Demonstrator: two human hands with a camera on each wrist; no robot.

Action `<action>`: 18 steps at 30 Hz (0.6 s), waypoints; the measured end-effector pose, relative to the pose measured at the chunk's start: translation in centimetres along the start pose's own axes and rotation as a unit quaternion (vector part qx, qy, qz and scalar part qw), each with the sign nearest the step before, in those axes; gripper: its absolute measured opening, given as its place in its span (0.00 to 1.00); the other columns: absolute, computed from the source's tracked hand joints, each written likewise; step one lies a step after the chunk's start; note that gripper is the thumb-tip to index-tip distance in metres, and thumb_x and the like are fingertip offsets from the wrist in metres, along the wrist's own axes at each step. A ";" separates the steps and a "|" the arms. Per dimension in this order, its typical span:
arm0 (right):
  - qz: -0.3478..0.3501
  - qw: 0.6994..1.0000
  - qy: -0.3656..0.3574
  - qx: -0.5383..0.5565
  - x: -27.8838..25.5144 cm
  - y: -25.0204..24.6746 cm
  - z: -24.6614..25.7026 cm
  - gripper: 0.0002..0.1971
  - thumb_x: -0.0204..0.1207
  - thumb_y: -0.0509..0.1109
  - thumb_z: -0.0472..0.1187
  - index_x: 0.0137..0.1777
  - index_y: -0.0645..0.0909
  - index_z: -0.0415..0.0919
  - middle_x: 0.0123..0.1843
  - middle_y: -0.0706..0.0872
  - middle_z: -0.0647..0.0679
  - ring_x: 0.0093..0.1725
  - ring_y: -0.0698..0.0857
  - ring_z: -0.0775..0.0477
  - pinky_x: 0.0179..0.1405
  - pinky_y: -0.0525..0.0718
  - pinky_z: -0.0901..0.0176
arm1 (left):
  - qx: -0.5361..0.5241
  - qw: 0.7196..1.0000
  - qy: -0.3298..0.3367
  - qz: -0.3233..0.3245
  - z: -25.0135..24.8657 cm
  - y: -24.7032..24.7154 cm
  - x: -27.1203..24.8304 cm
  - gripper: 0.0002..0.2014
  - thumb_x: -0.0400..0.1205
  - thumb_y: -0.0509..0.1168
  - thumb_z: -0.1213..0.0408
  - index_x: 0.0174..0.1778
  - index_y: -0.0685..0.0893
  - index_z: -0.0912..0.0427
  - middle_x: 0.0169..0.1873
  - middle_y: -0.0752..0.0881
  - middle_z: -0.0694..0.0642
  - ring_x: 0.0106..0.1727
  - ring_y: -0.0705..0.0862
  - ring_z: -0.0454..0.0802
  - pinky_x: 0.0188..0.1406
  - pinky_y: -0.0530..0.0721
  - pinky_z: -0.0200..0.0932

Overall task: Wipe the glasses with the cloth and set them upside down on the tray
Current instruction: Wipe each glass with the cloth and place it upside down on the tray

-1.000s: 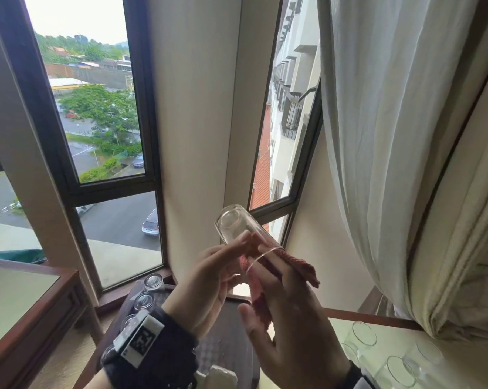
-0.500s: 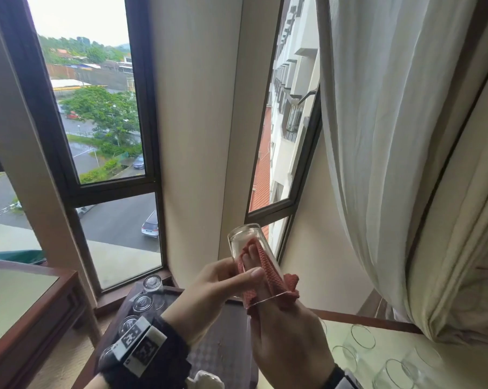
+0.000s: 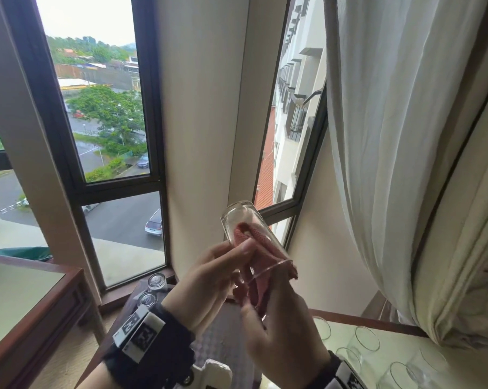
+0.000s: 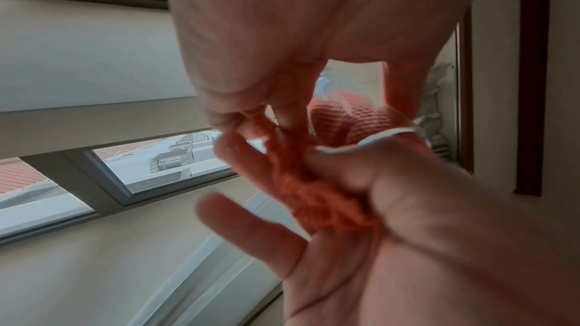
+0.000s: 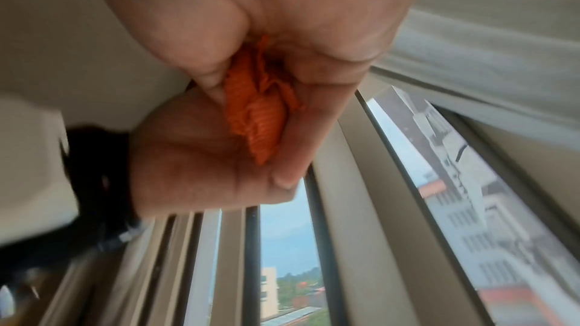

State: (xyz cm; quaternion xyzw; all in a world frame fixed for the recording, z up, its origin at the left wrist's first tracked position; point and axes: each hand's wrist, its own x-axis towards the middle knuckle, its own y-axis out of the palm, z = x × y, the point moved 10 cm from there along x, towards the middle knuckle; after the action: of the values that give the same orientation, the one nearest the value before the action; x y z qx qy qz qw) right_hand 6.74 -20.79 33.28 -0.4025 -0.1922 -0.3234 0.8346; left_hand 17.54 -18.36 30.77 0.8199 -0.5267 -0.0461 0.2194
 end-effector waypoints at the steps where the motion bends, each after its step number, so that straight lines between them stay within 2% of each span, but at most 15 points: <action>1: -0.014 0.998 -0.014 -0.052 0.0 -0.5 0.3 0.30 0.73 0.70 0.34 0.72 0.70 0.58 0.66 0.85 0.58 0.47 0.91 0.53 0.42 0.91 0.53 | 0.003 1.000 0.004 -0.012 -0.3 -0.2 0.1 0.38 0.78 0.79 0.41 0.62 0.85 0.78 0.56 0.84 0.81 0.58 0.76 0.69 0.62 0.69 0.67; 2: -0.024 0.994 -0.028 -0.100 0.0 -0.8 0.7 0.27 0.72 0.70 0.37 0.71 0.74 0.54 0.72 0.83 0.58 0.46 0.90 0.55 0.41 0.91 0.59 | 0.003 1.000 0.007 -0.018 -0.5 -0.4 0.2 0.38 0.80 0.77 0.42 0.62 0.83 0.80 0.54 0.83 0.76 0.57 0.74 0.67 0.60 0.66 0.65; 3: -0.030 0.989 -0.037 -0.140 -0.1 -1.0 1.0 0.26 0.73 0.69 0.40 0.73 0.77 0.51 0.78 0.78 0.58 0.50 0.90 0.57 0.43 0.91 0.64 | 0.004 1.000 0.007 -0.023 -0.5 -0.6 0.3 0.37 0.80 0.76 0.43 0.62 0.82 0.80 0.53 0.82 0.74 0.56 0.73 0.66 0.59 0.65 0.64; 4: -0.033 0.984 -0.040 -0.172 -0.2 -1.0 1.1 0.26 0.76 0.68 0.44 0.76 0.78 0.49 0.82 0.74 0.58 0.54 0.89 0.56 0.46 0.91 0.63 | 0.007 1.000 0.008 -0.026 -0.5 -0.7 0.3 0.37 0.81 0.75 0.43 0.62 0.81 0.80 0.53 0.82 0.74 0.56 0.73 0.66 0.58 0.65 0.63; 7: -0.038 0.974 -0.046 -0.221 -0.4 -0.6 1.3 0.24 0.84 0.63 0.47 0.80 0.74 0.54 0.87 0.66 0.58 0.66 0.86 0.49 0.53 0.91 0.55 | 0.032 0.999 0.016 -0.017 -0.9 -0.6 0.1 0.36 0.79 0.76 0.42 0.62 0.84 0.78 0.53 0.81 0.83 0.54 0.75 0.65 0.58 0.67 0.63; 9: -0.024 0.970 -0.040 -0.240 -0.6 0.0 0.9 0.27 0.82 0.67 0.47 0.82 0.70 0.57 0.87 0.65 0.57 0.67 0.84 0.44 0.54 0.91 0.53 | 0.052 0.998 0.022 -0.009 -1.1 -0.5 -0.2 0.37 0.76 0.77 0.41 0.58 0.84 0.78 0.49 0.81 0.80 0.51 0.74 0.64 0.56 0.68 0.62; 11: -0.013 0.971 -0.015 -0.239 -0.8 0.4 0.1 0.34 0.79 0.70 0.47 0.84 0.64 0.61 0.81 0.76 0.53 0.58 0.87 0.45 0.46 0.91 0.55 | 0.083 0.996 0.021 0.005 -0.9 -0.1 -0.3 0.38 0.73 0.79 0.38 0.53 0.85 0.76 0.45 0.81 0.76 0.48 0.75 0.63 0.54 0.70 0.62; 12: -0.020 0.972 -0.008 -0.235 -0.9 0.3 0.0 0.34 0.78 0.70 0.47 0.84 0.64 0.62 0.71 0.84 0.51 0.52 0.88 0.46 0.41 0.91 0.55 | 0.095 0.995 0.021 0.013 -0.8 0.2 -0.3 0.39 0.72 0.80 0.36 0.51 0.85 0.75 0.44 0.82 0.76 0.49 0.77 0.62 0.54 0.71 0.64; 14: -0.051 0.970 -0.016 -0.235 -0.9 0.0 0.4 0.30 0.74 0.74 0.44 0.77 0.72 0.57 0.52 0.90 0.49 0.41 0.89 0.46 0.36 0.91 0.54 | 0.101 0.994 0.022 0.025 -0.5 0.6 -0.3 0.41 0.73 0.81 0.35 0.54 0.84 0.76 0.48 0.82 0.82 0.52 0.79 0.63 0.55 0.75 0.73; 15: -0.063 0.970 -0.023 -0.234 -0.9 -0.1 0.7 0.30 0.71 0.76 0.42 0.73 0.74 0.54 0.47 0.90 0.49 0.38 0.89 0.47 0.35 0.91 0.54 | 0.100 0.994 0.020 0.032 -0.5 0.8 -0.3 0.41 0.75 0.80 0.37 0.58 0.84 0.78 0.51 0.82 0.85 0.54 0.80 0.64 0.60 0.76 0.79; 16: -0.068 0.972 -0.026 -0.223 -0.8 -0.2 0.9 0.30 0.69 0.77 0.40 0.72 0.75 0.52 0.45 0.90 0.50 0.37 0.89 0.47 0.35 0.91 0.55 | 0.097 0.994 0.020 0.041 -0.6 1.0 -0.3 0.38 0.77 0.79 0.41 0.60 0.85 0.77 0.55 0.82 0.85 0.56 0.82 0.64 0.65 0.77 0.80; 18: -0.067 0.983 -0.015 -0.168 -0.6 -0.3 0.7 0.35 0.69 0.78 0.36 0.75 0.72 0.55 0.50 0.91 0.52 0.40 0.91 0.51 0.41 0.92 0.58 | 0.085 0.994 0.023 0.062 -0.5 1.0 -0.2 0.27 0.78 0.77 0.49 0.61 0.89 0.71 0.58 0.88 0.79 0.59 0.88 0.66 0.68 0.83 0.70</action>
State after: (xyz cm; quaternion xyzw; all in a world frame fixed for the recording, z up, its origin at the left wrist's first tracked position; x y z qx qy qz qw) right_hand 6.11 -20.13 33.51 -0.5285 -0.1741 -0.4001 0.7283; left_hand 16.81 -18.37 31.62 0.8023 -0.5734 0.0314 0.1631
